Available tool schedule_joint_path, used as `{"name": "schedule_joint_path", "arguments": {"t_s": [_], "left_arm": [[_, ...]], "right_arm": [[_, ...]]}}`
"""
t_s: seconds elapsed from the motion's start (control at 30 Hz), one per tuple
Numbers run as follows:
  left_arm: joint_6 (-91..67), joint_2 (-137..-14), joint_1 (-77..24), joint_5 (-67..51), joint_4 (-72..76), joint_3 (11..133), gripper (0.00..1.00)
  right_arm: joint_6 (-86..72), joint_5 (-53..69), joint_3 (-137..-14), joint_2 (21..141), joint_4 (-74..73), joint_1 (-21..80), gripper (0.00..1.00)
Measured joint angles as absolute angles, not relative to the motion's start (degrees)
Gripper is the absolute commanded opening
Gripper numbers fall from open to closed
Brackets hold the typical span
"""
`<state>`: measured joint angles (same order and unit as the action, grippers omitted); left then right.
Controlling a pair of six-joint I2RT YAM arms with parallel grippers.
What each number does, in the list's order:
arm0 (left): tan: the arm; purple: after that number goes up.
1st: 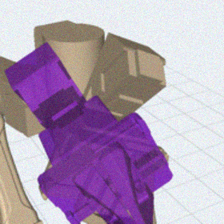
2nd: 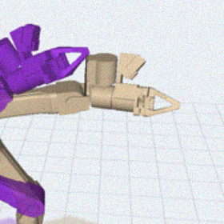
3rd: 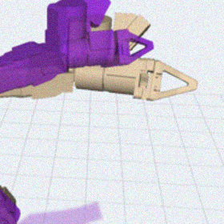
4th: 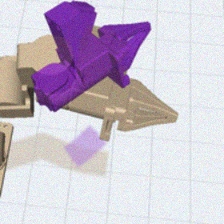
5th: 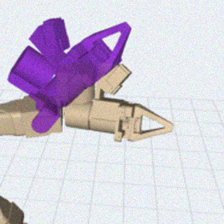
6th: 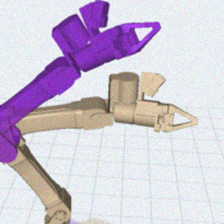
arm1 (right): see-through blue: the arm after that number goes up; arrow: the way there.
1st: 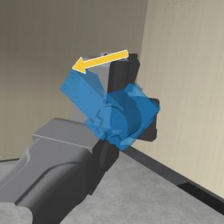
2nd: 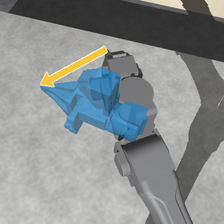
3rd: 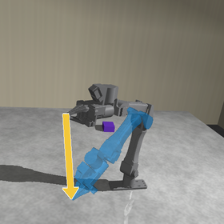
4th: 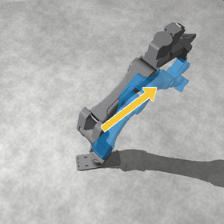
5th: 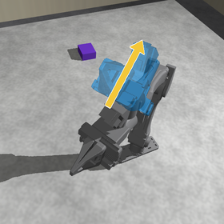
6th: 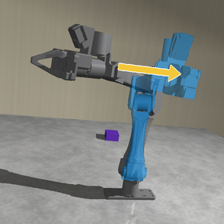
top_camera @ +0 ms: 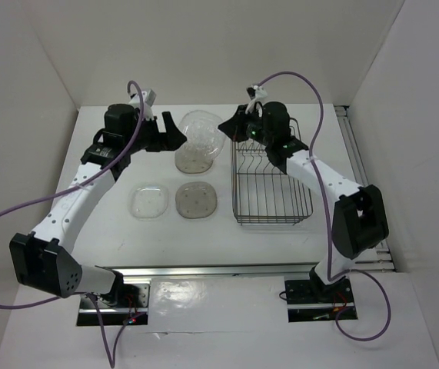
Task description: Load the plates into the dish rack
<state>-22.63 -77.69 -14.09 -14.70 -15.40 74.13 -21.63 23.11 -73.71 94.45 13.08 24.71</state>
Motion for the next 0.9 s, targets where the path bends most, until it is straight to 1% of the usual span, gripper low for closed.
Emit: {"name": "schedule_joint_path", "arguments": {"t_s": [0.07, 0.2, 0.3, 0.5, 0.6, 0.73, 0.9], "left_arm": [[-24.32, -77.78, -14.09, -13.34, -15.7, 74.15, 1.0], [-27.38, -78.26, -14.09, -6.83, -18.7, 75.0, 1.0], [-29.63, -80.14, -13.5, -1.17, -22.63, 77.95, 1.0], [-32.36, -82.5, -12.08, 7.77, -29.06, 81.52, 1.0], [-33.28, -83.4, -11.9, 10.37, -31.51, 82.85, 1.0], [-33.45, -84.01, -11.9, 12.43, -33.61, 83.66, 1.0], [-33.47, -84.29, -11.9, 13.96, -35.14, 83.81, 1.0]], "right_arm": [[-20.82, 18.0, -73.84, 93.45, 10.57, 24.77, 0.0], [-17.12, -0.49, -77.41, 91.48, 1.85, 25.36, 0.0], [-14.96, -13.45, -80.34, 90.06, -2.98, 25.36, 0.0], [-12.95, -35.2, -82.17, 88.86, -10.92, 25.41, 0.0], [-12.69, -42.33, -82.13, 89.58, -14.52, 25.89, 0.0], [-12.58, -48.42, -82.06, 91.35, -17.34, 27.79, 0.0], [-13.26, -55.96, -83.72, 96.79, -21.63, 31.51, 0.0]]}}
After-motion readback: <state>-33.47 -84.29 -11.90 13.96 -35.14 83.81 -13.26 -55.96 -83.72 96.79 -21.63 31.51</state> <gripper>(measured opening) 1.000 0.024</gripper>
